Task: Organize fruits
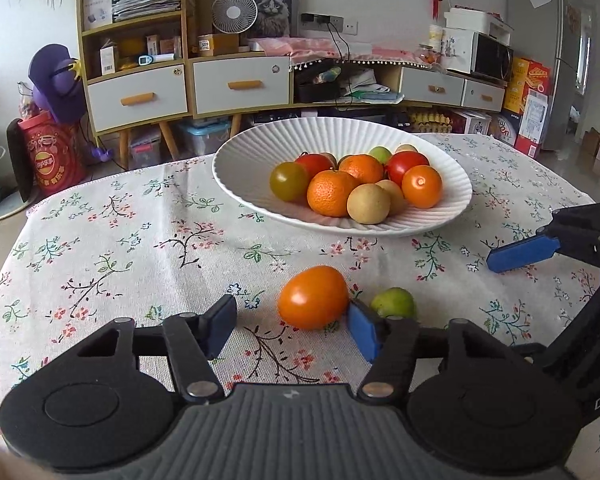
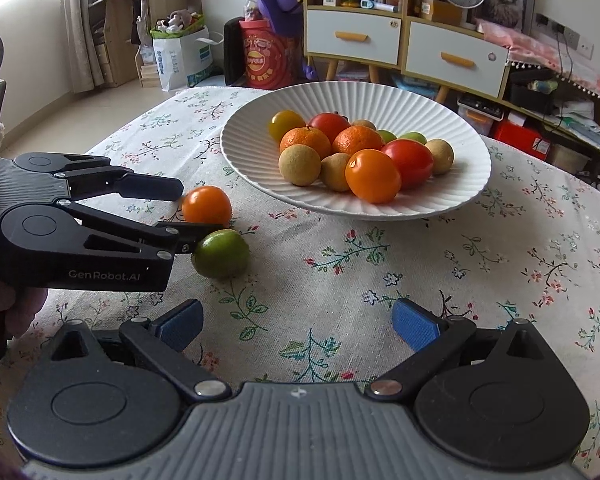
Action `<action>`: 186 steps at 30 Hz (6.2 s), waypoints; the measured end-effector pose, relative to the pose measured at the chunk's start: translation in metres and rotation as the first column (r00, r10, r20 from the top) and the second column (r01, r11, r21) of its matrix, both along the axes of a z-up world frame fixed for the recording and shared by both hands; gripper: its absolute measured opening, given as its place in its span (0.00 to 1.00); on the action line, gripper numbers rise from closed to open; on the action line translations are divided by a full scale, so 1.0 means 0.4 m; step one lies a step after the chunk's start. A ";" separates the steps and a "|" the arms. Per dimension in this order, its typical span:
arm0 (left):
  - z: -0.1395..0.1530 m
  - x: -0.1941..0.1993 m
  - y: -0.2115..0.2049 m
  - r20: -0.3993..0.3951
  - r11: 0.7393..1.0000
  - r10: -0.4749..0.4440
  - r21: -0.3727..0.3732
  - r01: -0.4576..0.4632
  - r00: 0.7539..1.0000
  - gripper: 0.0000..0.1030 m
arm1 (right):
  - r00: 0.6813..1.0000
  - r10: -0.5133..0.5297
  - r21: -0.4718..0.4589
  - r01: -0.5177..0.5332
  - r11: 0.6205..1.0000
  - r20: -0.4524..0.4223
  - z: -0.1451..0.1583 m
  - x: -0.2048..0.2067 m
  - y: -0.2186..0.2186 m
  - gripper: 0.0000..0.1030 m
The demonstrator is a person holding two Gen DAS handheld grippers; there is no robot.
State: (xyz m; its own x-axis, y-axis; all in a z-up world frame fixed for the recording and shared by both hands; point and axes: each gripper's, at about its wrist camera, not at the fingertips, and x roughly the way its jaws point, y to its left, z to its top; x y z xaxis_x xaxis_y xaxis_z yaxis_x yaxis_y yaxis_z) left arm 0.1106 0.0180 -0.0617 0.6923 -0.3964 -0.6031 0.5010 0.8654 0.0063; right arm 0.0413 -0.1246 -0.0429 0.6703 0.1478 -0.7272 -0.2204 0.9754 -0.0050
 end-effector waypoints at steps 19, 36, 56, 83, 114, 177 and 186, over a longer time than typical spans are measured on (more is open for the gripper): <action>0.018 0.002 0.035 -0.065 0.997 0.074 0.018 -0.073 0.995 0.25 | 0.999 0.027 -0.029 -0.026 0.999 0.025 -0.003 0.032 0.039 0.78; 0.023 -0.014 0.077 -0.085 0.995 0.103 0.023 -0.101 0.991 0.25 | 0.994 0.104 -0.032 -0.102 0.994 0.043 0.001 0.028 0.091 0.31; 0.052 -0.026 0.069 -0.089 0.993 0.115 0.016 -0.114 0.989 0.20 | 0.989 0.127 -0.019 -0.126 0.992 0.072 0.034 0.007 0.076 0.23; 0.023 0.001 0.044 -0.081 0.995 0.094 -0.009 -0.095 0.992 0.23 | 0.990 0.129 -0.013 -0.129 0.992 0.052 -0.001 0.029 0.081 0.31; 0.175 0.078 -0.039 -0.046 0.980 0.154 -0.124 -0.159 0.987 0.22 | 0.979 -0.051 0.051 0.042 0.998 0.195 0.147 0.094 -0.077 0.31; 0.197 0.063 -0.053 -0.080 0.962 0.267 -0.044 -0.271 0.960 0.94 | 0.973 -0.173 0.099 0.159 0.982 0.153 0.175 0.082 -0.147 0.85; 0.202 -0.044 -0.045 -0.112 0.953 0.303 0.022 -0.303 0.946 0.94 | 0.979 -0.174 0.082 0.165 0.983 0.107 0.161 -0.008 -0.124 0.91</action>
